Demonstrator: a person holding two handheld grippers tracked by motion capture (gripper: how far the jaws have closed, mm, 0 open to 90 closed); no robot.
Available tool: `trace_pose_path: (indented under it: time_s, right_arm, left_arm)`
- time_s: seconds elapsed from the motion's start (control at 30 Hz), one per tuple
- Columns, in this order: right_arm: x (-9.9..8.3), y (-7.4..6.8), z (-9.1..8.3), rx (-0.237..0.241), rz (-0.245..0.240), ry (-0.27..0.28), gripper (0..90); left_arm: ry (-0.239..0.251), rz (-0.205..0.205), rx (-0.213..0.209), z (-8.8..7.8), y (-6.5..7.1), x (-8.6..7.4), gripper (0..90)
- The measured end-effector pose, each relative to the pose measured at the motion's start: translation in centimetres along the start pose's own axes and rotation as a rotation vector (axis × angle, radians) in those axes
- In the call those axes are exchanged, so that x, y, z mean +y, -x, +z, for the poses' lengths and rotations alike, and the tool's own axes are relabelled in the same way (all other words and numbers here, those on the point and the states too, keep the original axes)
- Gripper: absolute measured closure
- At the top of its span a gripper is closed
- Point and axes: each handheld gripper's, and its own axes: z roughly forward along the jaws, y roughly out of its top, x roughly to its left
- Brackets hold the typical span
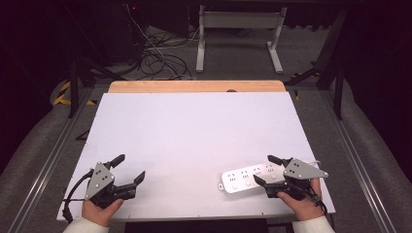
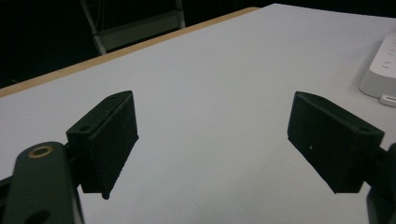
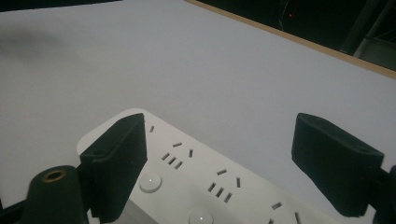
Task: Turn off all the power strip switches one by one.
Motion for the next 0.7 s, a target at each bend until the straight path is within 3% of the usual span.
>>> trace_pose_path:
  time_s: [0.1, 0.2, 0.5, 0.57, 0.63, 0.67, 0.7]
  right_arm:
    - [0.9, 0.0, -0.3, 0.011, 0.012, -0.025, 20.9]
    - [1.5, -0.4, -0.6, 0.015, -0.010, -0.038, 20.9]
    - [1.7, -0.2, -0.7, 0.004, -0.012, -0.054, 23.5]
    - [1.8, -0.1, -0.7, -0.001, -0.021, -0.073, 30.6]
    - [1.8, 0.2, -0.8, 0.004, -0.027, -0.100, 46.8]
    - [1.8, 0.3, -0.9, 0.027, -0.015, -0.103, 57.0]
    - [1.8, 0.4, -0.9, 0.057, -0.004, -0.105, 60.8]
  left_arm:
    - [0.000, 0.009, -0.001, 0.0, 0.1, 0.0, 16.9]
    - [-0.001, 0.011, 0.003, 0.1, 0.2, 0.0, 16.9]
    - [-0.003, 0.014, 0.003, 0.1, 0.1, 0.0, 16.9]
    - [-0.001, 0.012, -0.003, 0.1, 0.1, 0.0, 16.9]
    - [-0.001, 0.013, -0.007, 0.1, 0.1, 0.0, 16.9]
    - [0.000, 0.012, -0.008, 0.1, 0.1, 0.0, 16.9]
    - [0.000, 0.012, -0.008, 0.1, 0.2, 0.0, 16.9]
